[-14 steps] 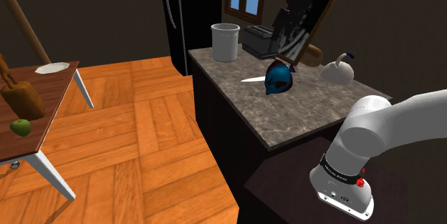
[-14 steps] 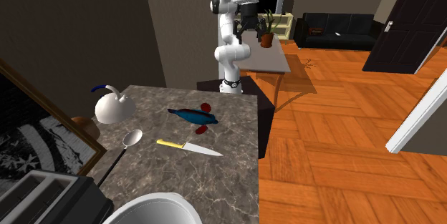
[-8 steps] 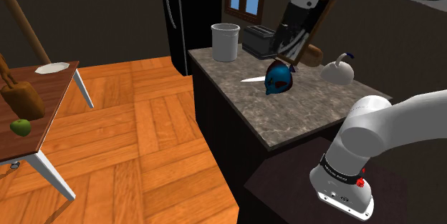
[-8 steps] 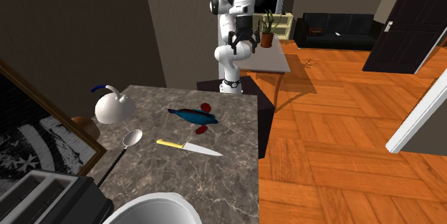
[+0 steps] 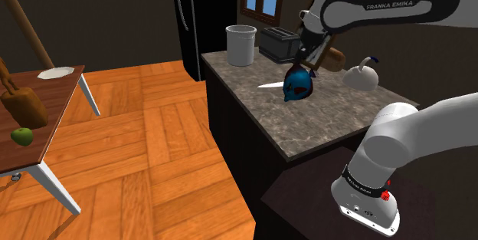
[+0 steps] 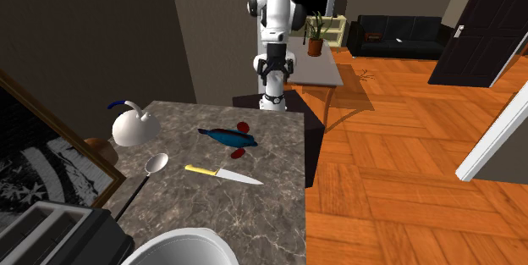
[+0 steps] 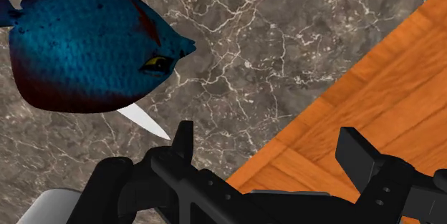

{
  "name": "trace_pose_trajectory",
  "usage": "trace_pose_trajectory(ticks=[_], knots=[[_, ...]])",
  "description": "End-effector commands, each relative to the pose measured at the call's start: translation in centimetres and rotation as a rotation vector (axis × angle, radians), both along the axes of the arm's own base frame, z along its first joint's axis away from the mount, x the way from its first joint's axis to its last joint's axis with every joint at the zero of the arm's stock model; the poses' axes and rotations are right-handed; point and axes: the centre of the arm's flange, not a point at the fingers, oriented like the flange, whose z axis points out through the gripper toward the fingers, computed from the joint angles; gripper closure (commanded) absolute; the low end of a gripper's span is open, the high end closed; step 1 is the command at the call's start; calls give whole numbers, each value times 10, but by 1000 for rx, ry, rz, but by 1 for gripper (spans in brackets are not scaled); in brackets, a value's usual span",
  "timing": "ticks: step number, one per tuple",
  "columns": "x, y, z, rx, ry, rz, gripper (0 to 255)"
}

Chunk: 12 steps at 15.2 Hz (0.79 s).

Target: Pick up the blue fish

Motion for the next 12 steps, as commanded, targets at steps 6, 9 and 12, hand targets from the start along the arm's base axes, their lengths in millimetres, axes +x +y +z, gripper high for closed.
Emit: trace_pose_trajectory(ticks=[6, 9, 12], knots=[[19, -50, -72, -102, 18, 110, 0], [29, -72, -100, -146, 26, 156, 0], [39, -95, -128, -189, 34, 202, 0]])
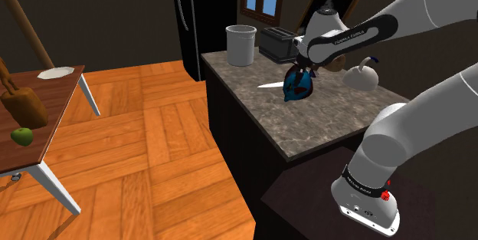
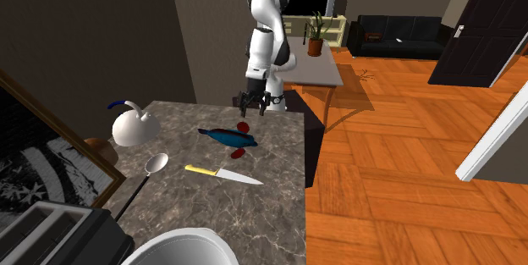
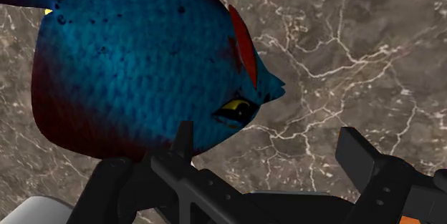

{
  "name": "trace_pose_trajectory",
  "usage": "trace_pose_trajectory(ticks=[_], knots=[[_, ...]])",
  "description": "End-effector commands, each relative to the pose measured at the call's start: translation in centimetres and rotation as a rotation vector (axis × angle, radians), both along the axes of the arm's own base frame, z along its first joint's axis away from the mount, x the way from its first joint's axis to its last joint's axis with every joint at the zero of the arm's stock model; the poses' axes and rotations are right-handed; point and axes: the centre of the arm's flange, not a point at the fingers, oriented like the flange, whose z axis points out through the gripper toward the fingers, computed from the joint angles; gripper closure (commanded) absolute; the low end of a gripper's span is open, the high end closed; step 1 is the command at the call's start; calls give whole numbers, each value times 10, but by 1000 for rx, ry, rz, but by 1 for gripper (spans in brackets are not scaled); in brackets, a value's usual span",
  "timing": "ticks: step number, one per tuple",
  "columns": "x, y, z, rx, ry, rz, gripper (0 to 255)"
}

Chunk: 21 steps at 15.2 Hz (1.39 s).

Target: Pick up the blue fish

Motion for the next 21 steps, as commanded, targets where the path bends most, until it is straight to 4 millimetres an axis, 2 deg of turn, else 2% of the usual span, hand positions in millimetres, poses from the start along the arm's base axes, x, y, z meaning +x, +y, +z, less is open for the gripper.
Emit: trace_pose_trajectory(ticks=[1, 8, 10, 11, 20, 21], knots=[[6, -15, -19, -29, 3, 32, 0], [6, -15, -56, -29, 3, 32, 0], [6, -15, -59, -29, 3, 32, 0], [5, -14, -60, -29, 3, 32, 255], [6, -15, -59, -29, 3, 32, 255], [6, -15, -54, -29, 3, 32, 255]])
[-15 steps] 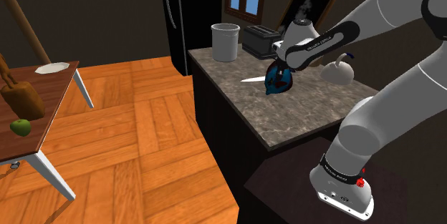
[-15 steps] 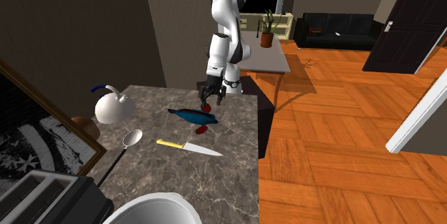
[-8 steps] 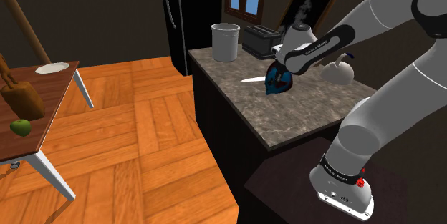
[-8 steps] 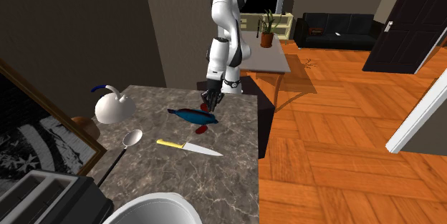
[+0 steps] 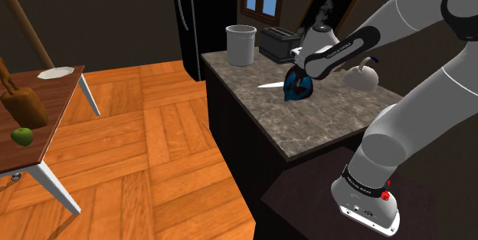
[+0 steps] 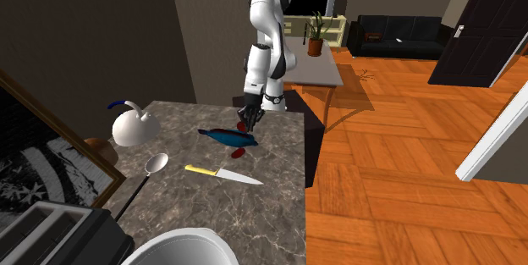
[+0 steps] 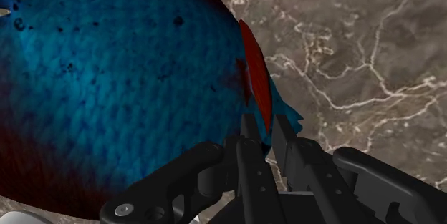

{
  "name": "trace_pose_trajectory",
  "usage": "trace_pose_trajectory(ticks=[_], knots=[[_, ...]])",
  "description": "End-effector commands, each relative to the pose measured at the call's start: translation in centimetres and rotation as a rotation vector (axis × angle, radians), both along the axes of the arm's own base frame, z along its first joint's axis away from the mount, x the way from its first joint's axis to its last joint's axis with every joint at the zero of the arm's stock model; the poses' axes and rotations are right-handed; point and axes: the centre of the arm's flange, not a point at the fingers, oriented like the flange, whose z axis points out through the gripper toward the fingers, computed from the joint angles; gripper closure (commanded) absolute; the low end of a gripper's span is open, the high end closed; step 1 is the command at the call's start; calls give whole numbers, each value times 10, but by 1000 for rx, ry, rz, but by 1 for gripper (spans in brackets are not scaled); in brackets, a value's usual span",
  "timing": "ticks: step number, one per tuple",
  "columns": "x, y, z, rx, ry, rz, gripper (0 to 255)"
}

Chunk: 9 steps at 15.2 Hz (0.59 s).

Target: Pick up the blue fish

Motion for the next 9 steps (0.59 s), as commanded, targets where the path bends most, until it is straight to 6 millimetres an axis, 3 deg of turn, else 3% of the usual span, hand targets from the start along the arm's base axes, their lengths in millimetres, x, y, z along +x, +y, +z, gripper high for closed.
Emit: trace_pose_trajectory(ticks=[1, 9], knots=[[0, 0, 8, 0, 1, 0, 255], [0, 0, 50, 0, 1, 0, 255]])
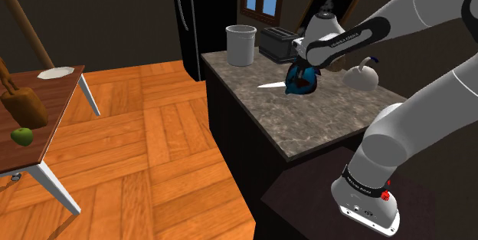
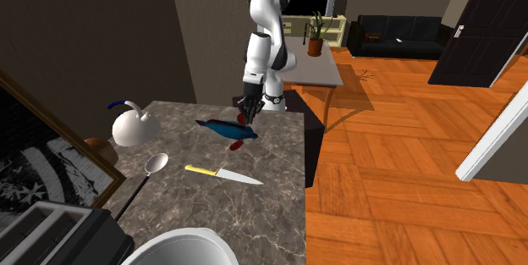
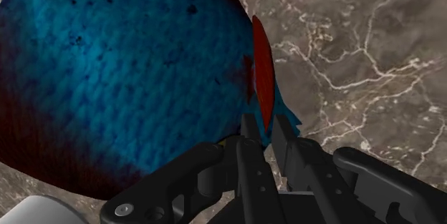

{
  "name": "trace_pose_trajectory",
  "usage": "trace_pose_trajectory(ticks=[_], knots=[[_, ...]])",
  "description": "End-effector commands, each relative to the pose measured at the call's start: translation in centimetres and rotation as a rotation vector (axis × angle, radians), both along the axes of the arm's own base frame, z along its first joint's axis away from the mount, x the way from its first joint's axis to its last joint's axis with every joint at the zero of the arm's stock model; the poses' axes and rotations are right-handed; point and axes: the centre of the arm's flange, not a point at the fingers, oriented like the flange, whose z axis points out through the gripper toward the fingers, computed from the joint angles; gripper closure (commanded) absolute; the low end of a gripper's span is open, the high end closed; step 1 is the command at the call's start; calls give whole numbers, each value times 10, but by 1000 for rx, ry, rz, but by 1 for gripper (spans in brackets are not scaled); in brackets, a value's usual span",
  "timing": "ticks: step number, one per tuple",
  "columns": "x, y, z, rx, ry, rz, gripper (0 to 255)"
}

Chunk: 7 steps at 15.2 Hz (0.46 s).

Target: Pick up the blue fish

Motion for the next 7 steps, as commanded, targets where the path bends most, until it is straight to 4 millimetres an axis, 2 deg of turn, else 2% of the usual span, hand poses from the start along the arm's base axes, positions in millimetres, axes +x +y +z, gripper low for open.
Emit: trace_pose_trajectory(ticks=[1, 5, 7], knots=[[-1, 0, 12, -1, -1, 0, 255], [-1, 0, 33, -1, -1, 0, 255], [-1, 0, 34, -1, -1, 0, 255]])
